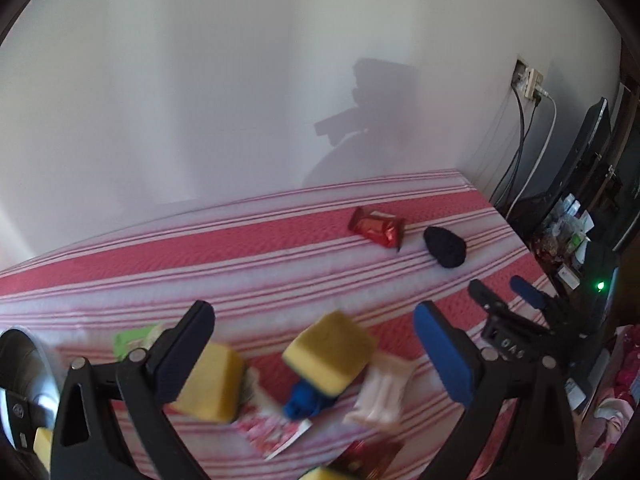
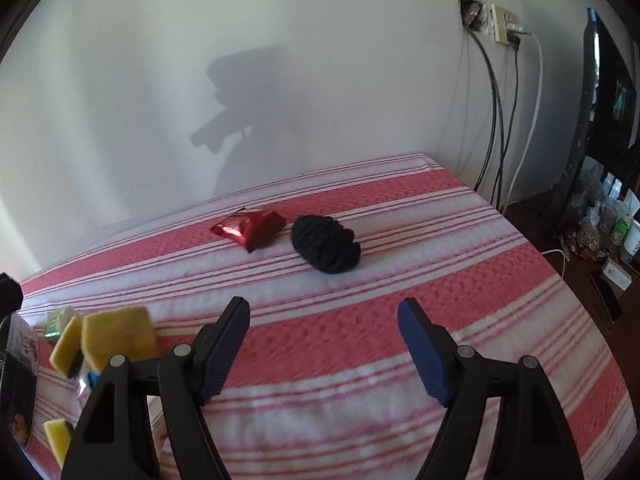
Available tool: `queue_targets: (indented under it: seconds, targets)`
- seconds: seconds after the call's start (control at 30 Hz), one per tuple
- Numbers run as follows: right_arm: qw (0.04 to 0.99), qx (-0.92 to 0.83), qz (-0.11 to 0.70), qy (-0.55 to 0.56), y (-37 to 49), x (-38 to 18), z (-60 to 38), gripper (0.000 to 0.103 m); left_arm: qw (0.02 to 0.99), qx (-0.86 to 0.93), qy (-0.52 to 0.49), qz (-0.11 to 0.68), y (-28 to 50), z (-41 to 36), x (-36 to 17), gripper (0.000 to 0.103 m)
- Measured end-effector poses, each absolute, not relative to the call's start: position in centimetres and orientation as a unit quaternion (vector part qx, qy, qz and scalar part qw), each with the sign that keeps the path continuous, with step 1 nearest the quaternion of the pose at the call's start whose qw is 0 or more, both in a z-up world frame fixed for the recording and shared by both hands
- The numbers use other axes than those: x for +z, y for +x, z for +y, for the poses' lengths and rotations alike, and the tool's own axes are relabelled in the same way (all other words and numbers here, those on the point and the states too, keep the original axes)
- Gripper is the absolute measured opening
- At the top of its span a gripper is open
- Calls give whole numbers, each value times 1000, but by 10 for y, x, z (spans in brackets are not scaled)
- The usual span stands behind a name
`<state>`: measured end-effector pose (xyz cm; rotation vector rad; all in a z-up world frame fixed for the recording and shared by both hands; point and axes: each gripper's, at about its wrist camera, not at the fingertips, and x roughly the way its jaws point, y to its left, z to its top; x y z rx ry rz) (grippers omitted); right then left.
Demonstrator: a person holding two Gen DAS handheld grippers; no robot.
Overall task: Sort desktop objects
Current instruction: 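Reach to the black knit ball and grasp it with the right tool, then grasp the red wrapped snack packet with the left tool while the right tool holds the ball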
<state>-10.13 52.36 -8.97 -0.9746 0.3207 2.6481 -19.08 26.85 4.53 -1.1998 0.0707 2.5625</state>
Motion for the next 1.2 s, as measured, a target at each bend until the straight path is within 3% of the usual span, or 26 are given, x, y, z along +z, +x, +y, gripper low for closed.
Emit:
queue_targets:
  seconds: [0.4, 0.6, 0.67, 0.7, 0.73, 0.9, 1.2]
  targets:
    - [76, 914, 111, -382, -179, -102, 556, 78, 122, 854, -504, 46, -285, 330, 13, 101]
    - [61, 907, 83, -408, -202, -121, 556, 78, 95, 833, -545, -15, -305, 330, -1, 101]
    - [59, 906, 77, -413, -203, -123, 558, 71, 82, 826, -555, -49, -310, 331, -8, 101]
    - [57, 909, 75, -406, -201, -121, 558, 57, 75, 821, -561, -72, -312, 331, -12, 101]
    - [54, 910, 75, -405, -199, -120, 558, 54, 70, 818, -564, -89, -314, 332, -15, 101]
    - [88, 910, 76, -398, -182, -117, 569, 54, 51, 792, -586, -165, -322, 342, -31, 90]
    - [157, 915, 127, -350, -156, -100, 605, 54, 3, 787, -598, -154, -328, 373, -38, 84]
